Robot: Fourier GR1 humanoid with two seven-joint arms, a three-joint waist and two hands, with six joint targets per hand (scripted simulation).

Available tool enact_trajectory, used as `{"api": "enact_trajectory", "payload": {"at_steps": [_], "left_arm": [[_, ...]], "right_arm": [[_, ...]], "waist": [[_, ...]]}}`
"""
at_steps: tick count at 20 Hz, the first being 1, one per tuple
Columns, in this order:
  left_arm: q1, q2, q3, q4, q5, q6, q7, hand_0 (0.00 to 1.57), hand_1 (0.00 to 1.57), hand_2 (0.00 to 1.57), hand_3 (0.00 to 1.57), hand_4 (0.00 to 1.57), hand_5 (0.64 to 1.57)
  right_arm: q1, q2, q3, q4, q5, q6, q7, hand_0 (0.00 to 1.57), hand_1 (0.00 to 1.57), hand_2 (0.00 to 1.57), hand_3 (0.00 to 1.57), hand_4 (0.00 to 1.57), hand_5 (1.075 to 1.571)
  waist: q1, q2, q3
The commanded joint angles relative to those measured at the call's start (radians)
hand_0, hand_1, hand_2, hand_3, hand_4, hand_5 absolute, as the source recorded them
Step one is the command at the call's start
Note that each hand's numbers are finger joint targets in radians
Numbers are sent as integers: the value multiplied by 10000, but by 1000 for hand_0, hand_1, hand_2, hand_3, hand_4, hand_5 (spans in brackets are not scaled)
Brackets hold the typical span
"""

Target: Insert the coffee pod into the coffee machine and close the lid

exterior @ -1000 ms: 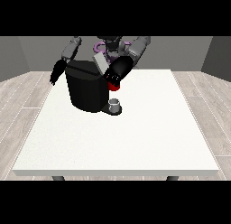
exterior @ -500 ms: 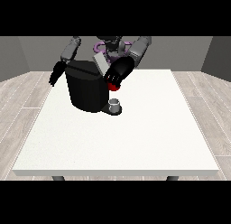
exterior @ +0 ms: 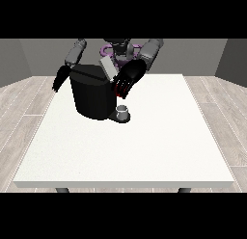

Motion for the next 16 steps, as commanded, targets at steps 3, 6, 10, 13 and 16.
{"api": "enact_trajectory", "payload": {"at_steps": [3,6,10,13,16], "left_arm": [[-167,-14,24,219,-104,-90,51,0,0,432,326,0,1571],[-6,-144,-54,240,-124,-525,360,0,0,299,199,0,1571],[1429,-1143,-106,124,135,-311,348,0,0,0,0,0,1571],[2361,-1948,-461,-320,114,-125,225,0,0,0,0,0,1571],[2559,-2272,150,-417,882,-479,409,0,0,282,0,0,1571]], "right_arm": [[-157,288,12,121,-104,-104,32,0,0,0,0,90,1571],[94,27,-98,394,-163,157,224,0,0,0,0,144,1571],[1209,161,-241,653,-353,137,291,0,0,0,0,0,1571],[1729,-36,-688,1262,-626,226,-380,0,0,0,0,0,1571],[2542,245,-616,1618,-571,98,-1037,0,0,0,0,0,1571]], "waist": [[84,0,-10],[374,-764,-9],[1018,-2095,-14],[1800,-2719,-11],[2165,-3297,-9]]}}
